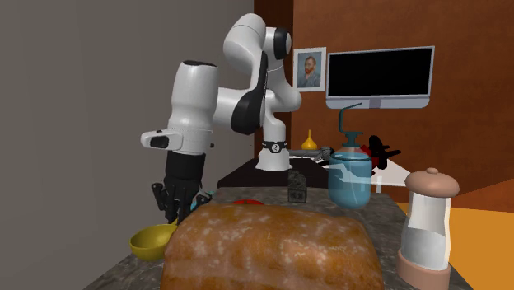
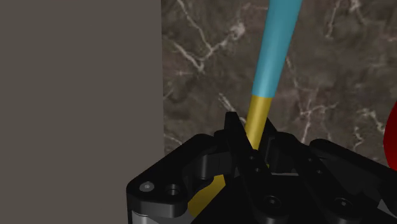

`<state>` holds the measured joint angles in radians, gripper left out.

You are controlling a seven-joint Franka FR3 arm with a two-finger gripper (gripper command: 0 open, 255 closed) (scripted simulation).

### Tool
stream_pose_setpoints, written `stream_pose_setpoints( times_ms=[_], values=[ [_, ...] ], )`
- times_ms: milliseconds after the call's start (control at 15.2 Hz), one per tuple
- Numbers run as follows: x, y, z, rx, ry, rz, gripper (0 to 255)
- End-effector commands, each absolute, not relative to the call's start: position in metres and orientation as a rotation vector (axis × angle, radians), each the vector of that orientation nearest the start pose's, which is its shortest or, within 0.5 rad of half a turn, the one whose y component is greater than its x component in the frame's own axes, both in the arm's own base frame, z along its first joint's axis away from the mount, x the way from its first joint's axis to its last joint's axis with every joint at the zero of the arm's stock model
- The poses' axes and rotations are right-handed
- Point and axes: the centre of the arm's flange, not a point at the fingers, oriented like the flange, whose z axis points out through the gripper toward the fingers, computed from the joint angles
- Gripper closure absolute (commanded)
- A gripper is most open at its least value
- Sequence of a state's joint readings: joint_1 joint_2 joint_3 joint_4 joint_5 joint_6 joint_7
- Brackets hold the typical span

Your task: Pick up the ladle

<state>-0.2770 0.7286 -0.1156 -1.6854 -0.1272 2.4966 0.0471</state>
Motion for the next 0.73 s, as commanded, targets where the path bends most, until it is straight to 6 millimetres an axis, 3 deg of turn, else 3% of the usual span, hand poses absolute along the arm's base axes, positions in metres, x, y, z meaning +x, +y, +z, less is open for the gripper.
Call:
stream_pose_setpoints(
  times_ms=[0, 528, 660],
  values=[
    [0.637, -0.254, 0.195, -3.269, 0.509, -0.093, 255],
    [0.637, -0.254, 0.238, -3.269, 0.509, -0.093, 255],
    [0.637, -0.254, 0.238, -3.269, 0.509, -0.093, 255]
  ],
)
